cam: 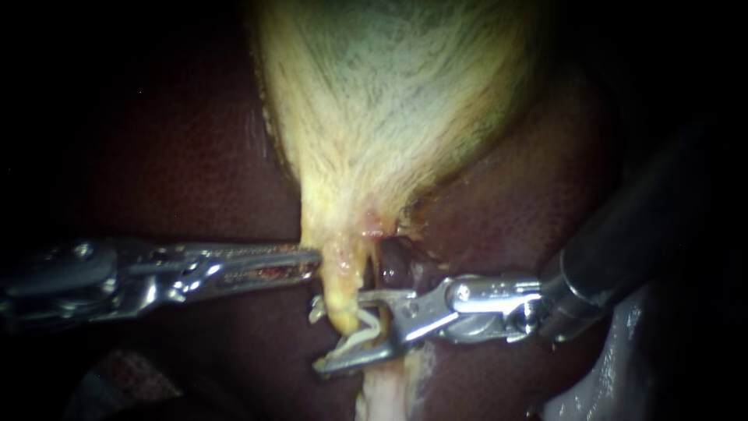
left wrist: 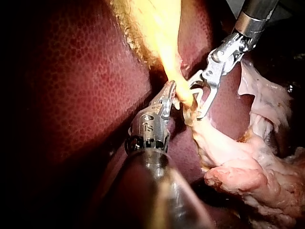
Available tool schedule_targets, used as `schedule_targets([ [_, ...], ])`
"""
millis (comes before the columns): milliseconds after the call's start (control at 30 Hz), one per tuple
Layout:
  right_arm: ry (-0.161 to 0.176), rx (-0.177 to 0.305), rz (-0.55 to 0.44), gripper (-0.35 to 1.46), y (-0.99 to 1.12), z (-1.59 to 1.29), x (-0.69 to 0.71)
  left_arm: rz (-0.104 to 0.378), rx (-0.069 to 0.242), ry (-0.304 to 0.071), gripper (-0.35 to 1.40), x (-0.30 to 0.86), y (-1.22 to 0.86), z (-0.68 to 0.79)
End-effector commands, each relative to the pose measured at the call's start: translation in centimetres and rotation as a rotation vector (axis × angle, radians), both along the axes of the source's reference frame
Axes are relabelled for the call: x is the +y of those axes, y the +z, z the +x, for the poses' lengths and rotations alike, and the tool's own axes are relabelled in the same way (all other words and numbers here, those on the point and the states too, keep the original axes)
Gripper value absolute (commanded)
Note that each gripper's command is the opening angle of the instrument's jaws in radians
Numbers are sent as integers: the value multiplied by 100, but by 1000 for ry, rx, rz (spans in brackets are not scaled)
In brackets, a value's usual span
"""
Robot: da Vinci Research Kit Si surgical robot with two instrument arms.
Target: Clipping third clip left tube
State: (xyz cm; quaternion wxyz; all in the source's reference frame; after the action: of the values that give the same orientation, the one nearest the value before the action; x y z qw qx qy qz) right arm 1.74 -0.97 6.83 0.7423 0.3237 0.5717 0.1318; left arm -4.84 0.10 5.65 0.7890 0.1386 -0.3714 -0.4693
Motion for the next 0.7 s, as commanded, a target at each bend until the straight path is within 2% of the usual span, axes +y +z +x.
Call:
schedule_targets([
  [33,9,-1,1,53,-2,0,4,-1,0,0,-30,0,0,0],
  [200,38,-17,11,50,-12,-2,18,1,-1,1,-30,0,0,-1],
  [367,51,-23,11,42,-14,-3,22,0,-1,1,-30,-1,1,-2],
  [400,54,-25,10,35,-13,-3,22,0,-1,1,-30,-1,1,-2],
  [500,77,-37,1,-27,-11,-9,21,0,-1,1,-30,-1,1,-2],
  [533,84,-41,0,-35,-10,-12,22,0,-1,1,-30,-1,1,-2],
  [700,107,-56,-1,-35,-3,-21,24,0,-1,1,-30,-1,1,-2],
])
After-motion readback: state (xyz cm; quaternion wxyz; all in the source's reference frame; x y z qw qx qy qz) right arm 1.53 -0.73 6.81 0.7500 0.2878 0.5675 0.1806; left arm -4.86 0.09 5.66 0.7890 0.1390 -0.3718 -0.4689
